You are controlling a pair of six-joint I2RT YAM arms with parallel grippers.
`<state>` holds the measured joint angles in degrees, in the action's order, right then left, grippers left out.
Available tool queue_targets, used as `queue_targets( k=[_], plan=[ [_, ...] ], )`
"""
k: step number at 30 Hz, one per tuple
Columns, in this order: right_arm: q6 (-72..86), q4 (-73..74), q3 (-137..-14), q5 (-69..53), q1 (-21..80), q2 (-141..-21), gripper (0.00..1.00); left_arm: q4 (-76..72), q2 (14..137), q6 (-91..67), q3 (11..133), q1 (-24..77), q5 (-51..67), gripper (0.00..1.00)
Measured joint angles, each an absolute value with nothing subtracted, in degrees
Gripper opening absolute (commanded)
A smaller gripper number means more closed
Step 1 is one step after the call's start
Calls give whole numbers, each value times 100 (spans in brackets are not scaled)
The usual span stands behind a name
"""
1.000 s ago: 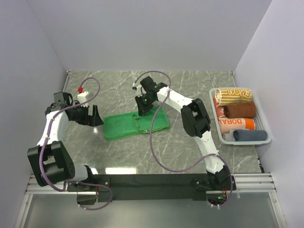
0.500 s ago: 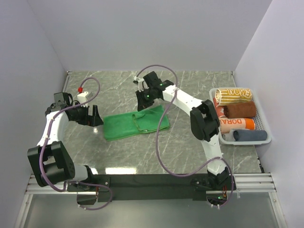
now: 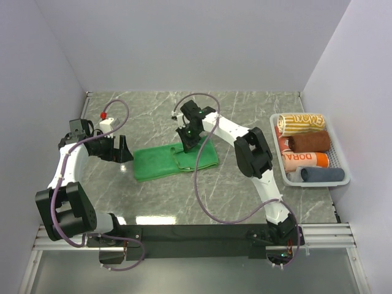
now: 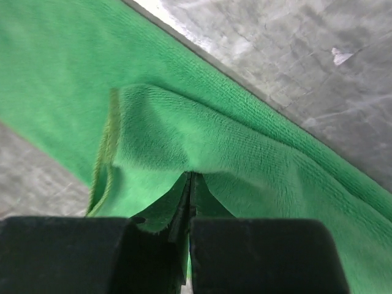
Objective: Roll the towels
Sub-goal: Fold the towel
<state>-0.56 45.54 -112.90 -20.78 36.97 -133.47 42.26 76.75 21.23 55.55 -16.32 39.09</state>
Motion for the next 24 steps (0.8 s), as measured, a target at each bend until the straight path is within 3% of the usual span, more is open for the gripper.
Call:
queue_targets(
  k=[24],
  plan=[
    [178,4416,-12121,-2193,4038,-13858,18,4119,7673,2108,5424,-1632,3935,99]
  ],
)
